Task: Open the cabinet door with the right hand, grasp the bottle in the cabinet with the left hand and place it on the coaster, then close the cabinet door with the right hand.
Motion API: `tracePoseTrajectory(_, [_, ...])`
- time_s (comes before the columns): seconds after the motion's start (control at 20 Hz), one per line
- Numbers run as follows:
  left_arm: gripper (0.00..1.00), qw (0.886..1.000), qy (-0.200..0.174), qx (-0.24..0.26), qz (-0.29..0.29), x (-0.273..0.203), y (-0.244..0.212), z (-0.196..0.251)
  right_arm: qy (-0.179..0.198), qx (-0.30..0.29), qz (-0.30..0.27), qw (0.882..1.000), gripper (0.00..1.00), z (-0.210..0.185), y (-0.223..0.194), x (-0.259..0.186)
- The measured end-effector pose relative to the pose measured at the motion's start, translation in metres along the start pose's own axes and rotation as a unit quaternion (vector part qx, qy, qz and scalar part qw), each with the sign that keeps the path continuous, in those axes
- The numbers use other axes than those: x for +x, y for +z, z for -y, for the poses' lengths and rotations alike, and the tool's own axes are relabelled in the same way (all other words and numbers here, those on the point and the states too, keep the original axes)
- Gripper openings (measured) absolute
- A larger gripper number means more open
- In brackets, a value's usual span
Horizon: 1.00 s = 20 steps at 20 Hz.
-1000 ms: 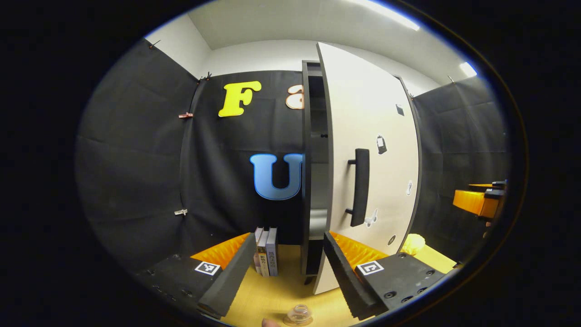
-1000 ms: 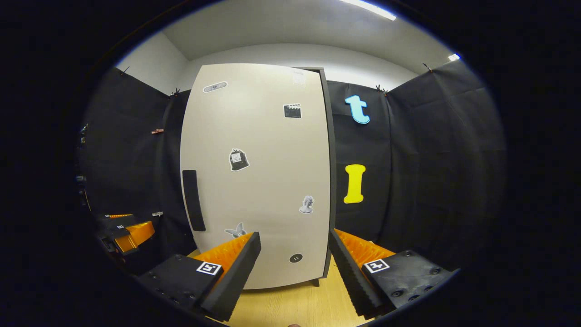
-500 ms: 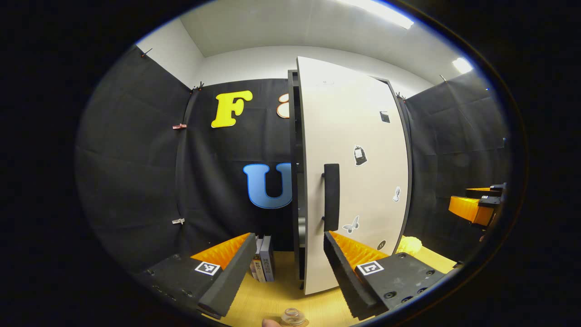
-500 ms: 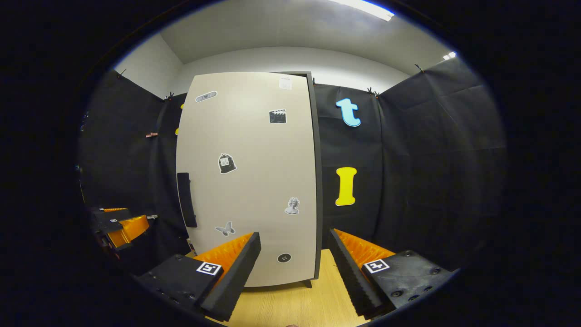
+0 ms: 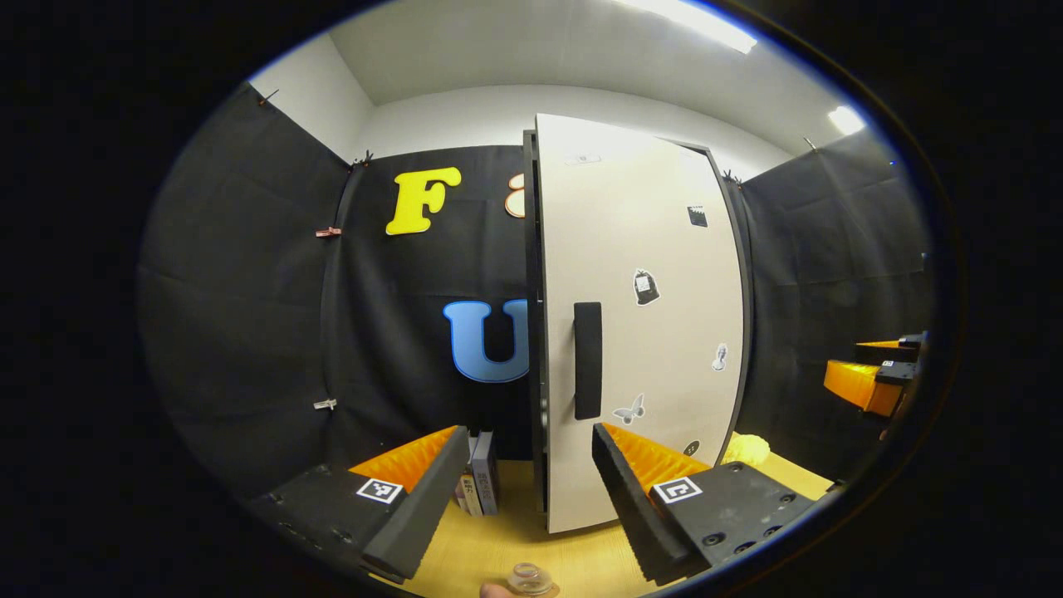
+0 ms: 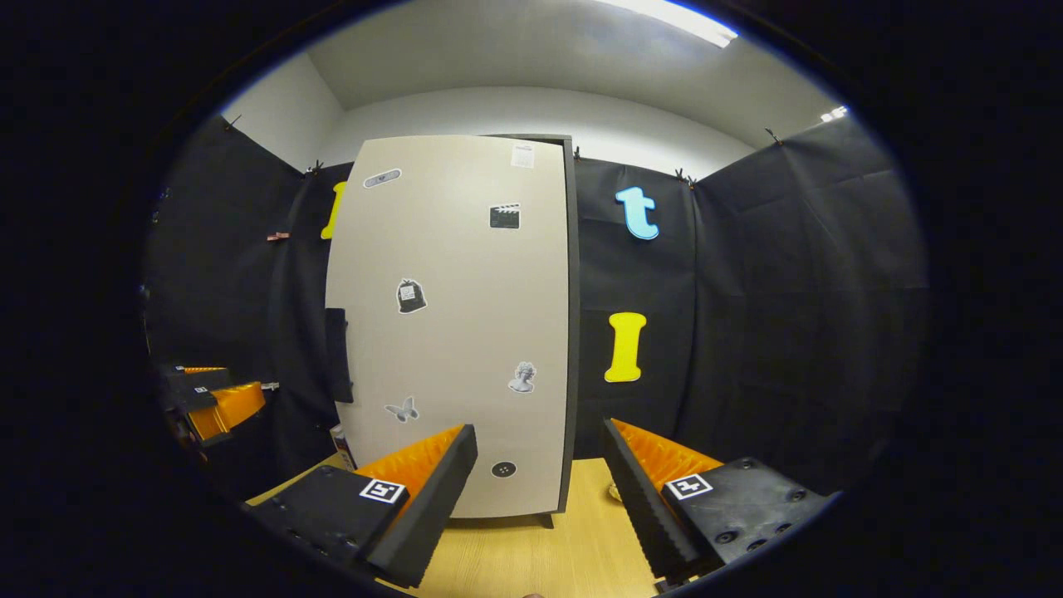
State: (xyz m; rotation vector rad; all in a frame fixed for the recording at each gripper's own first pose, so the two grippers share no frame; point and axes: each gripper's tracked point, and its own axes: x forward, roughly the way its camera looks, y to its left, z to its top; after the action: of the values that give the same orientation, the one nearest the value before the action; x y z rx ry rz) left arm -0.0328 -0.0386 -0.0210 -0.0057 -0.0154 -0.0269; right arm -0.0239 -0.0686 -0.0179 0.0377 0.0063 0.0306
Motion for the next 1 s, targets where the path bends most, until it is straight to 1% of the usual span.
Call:
tracePoseTrajectory(0.2, [0.94, 1.000, 0.001, 0.004, 0.003, -0.002, 0.001, 0.000, 0.005, 0.001, -0.003, 1.000, 0.98, 0.002, -0.002, 0.003])
tracePoseTrajectory(0.45, [0.93, 1.000, -0.003, 0.007, 0.002, -0.002, 0.003, 0.004, 0.011, 0.002, -0.005, 1.000, 0.98, 0.008, 0.001, 0.016])
tracePoseTrajectory(1.0, [0.94, 1.000, -0.015, 0.015, 0.008, 0.002, 0.010, 0.011, 0.012, -0.005, -0.001, 1.000, 0.98, 0.004, 0.004, 0.014])
